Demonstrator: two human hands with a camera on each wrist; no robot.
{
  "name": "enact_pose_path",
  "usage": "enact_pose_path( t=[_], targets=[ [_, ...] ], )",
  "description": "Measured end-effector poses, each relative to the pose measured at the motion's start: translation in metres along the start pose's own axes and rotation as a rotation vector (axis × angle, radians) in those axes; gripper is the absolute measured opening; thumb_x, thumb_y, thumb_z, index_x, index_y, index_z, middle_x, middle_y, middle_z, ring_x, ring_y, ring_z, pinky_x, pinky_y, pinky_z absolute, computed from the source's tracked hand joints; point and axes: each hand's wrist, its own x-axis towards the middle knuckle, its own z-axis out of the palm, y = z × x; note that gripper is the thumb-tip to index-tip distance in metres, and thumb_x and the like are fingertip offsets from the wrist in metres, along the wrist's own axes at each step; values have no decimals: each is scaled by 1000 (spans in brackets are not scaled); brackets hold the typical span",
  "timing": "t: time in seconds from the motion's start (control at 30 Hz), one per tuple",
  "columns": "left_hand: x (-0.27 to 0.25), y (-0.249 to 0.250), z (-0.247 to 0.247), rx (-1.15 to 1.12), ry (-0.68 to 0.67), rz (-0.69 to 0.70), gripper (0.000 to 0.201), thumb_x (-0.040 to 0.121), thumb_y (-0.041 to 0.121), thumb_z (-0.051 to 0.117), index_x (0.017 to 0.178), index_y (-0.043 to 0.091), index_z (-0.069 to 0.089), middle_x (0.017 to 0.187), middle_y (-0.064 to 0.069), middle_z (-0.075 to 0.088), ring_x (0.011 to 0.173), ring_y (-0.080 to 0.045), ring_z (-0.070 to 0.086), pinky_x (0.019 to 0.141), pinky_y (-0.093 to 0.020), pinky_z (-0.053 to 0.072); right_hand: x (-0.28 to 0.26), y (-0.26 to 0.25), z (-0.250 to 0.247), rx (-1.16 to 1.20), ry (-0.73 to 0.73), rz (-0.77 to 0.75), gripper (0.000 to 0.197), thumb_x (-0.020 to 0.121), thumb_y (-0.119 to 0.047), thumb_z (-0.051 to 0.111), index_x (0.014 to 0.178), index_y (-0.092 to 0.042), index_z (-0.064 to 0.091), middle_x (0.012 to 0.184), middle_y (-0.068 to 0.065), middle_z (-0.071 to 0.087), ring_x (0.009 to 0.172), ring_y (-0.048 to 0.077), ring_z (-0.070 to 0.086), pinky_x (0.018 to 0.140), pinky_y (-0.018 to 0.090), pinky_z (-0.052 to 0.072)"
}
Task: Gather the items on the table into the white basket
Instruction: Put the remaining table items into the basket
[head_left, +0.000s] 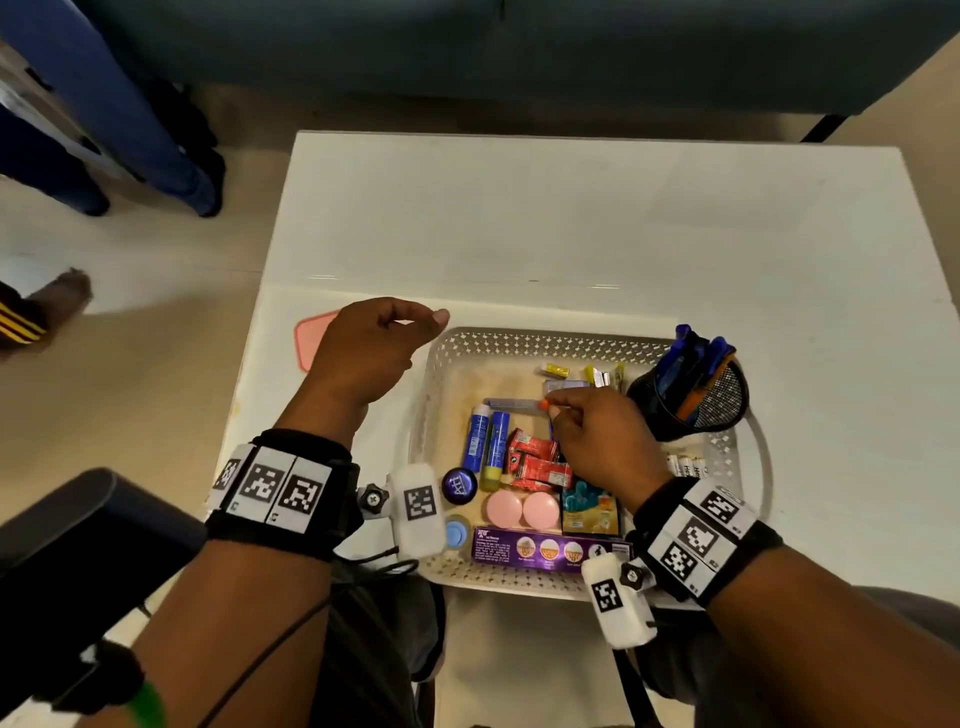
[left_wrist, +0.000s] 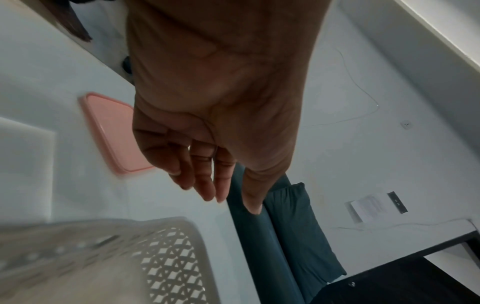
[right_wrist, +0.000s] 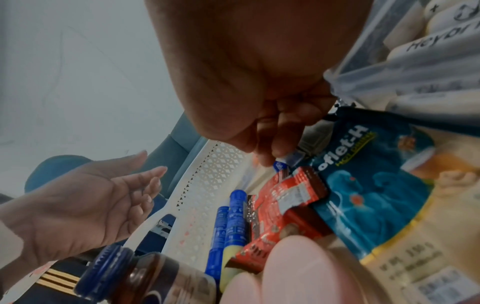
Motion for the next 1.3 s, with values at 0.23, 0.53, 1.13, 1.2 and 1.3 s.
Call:
enact_pose_path(
  t=[0.23,0.53,1.13,1.2,1.3],
  targets=[
    [9,-13,-5,-62,97,-107,23,88,39,75,95,17,75,81,4,66,69,-13,57,61,-21,45,-6,-12,-13,-98,-130,-105,42,98,-23,49,139,-19,57,138,2,61,105,23,66,91,28,49],
    [20,-3,-24,-56,121,-209,28,85,41,78,91,17,66,80,-4,60,63,-20,57,54,-22,44,-31,-29,-51,-98,-97,-272,36,94,-44,63,125,-27,64,80,-16,69,75,-3,60,71,22,42],
    [66,-94,-58,422,365,-340,83,70,46,87,132,3,51,132,-20,62,119,-40,61,94,-43,52,-136,-53,-101,-72,-66,-130,33,86,-49,70,118,-43,61,83,-20,68,69,-1,65,65,19,49],
    [66,-96,-58,436,339,-355,81,70,45,88,129,1,55,128,-20,64,116,-39,63,93,-41,52,-135,-46,-96,-43,-58,-82,32,86,-49,71,115,-43,62,82,-19,69,67,-1,64,66,22,51],
    [62,-98,-54,534,218,-342,63,81,48,80,115,-3,67,119,-21,69,110,-36,65,88,-37,51,-128,-23,-80,1,-58,-9,32,85,-50,72,114,-40,65,78,-16,71,68,-4,64,69,24,51]
  ],
)
